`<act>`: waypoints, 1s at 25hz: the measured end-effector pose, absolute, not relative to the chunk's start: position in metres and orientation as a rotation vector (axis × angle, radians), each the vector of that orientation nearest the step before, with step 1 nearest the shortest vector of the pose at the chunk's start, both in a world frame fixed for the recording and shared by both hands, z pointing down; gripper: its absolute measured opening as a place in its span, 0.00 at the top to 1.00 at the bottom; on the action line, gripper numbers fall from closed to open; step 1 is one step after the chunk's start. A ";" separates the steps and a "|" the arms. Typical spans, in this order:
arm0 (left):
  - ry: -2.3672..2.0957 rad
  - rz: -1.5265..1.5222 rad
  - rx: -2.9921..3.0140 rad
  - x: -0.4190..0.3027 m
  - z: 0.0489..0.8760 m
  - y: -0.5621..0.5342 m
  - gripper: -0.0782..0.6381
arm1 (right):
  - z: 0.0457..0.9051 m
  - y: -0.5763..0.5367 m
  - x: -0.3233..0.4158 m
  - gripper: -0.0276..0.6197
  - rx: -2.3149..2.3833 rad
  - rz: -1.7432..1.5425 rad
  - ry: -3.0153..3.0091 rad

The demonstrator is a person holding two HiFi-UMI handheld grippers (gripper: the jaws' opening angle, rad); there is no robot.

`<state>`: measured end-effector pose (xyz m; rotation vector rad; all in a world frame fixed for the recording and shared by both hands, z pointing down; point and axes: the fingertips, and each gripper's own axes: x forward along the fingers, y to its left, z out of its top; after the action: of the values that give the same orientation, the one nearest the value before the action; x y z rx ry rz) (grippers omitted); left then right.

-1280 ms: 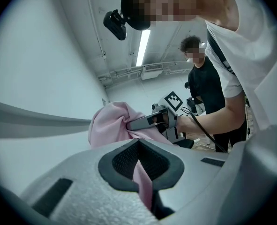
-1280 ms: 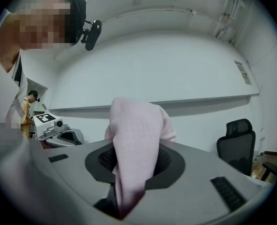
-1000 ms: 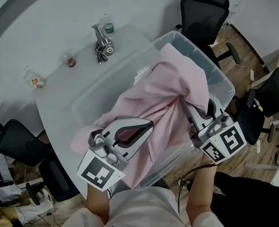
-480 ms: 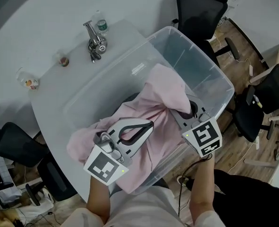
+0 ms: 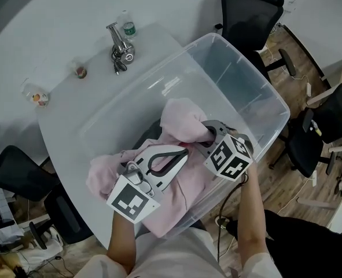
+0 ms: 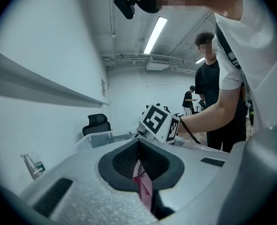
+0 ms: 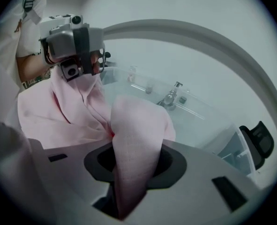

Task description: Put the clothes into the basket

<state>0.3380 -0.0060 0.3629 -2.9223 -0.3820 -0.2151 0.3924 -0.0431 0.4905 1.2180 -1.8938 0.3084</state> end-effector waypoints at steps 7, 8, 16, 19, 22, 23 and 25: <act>-0.367 -0.240 -2.930 0.335 0.364 -0.010 0.89 | 0.529 -0.043 0.371 0.77 1.003 0.337 -1.872; -0.367 -0.239 -2.931 0.335 0.364 -0.011 0.89 | 0.533 -0.044 0.368 0.77 0.981 0.338 -1.867; -0.359 -0.256 -2.940 0.333 0.365 -0.009 0.89 | 0.556 -0.042 0.355 0.74 0.897 0.324 -1.860; -0.357 -0.264 -2.941 0.332 0.365 -0.009 0.89 | 0.567 -0.035 0.350 0.67 0.841 0.330 -1.854; -0.359 -0.261 -2.939 0.331 0.363 -0.008 0.89 | 0.577 -0.029 0.347 0.49 0.795 0.349 -1.835; -0.360 -0.256 -2.938 0.331 0.362 -0.008 0.89 | 0.578 -0.028 0.347 0.46 0.794 0.345 -1.829; -0.363 -0.245 -2.936 0.331 0.359 -0.007 0.89 | 0.575 -0.029 0.349 0.42 0.808 0.325 -1.818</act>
<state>0.3311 -0.0065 0.3589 -2.9355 -0.3625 -0.2449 0.3487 -0.0288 0.5753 0.8079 -1.8176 0.3248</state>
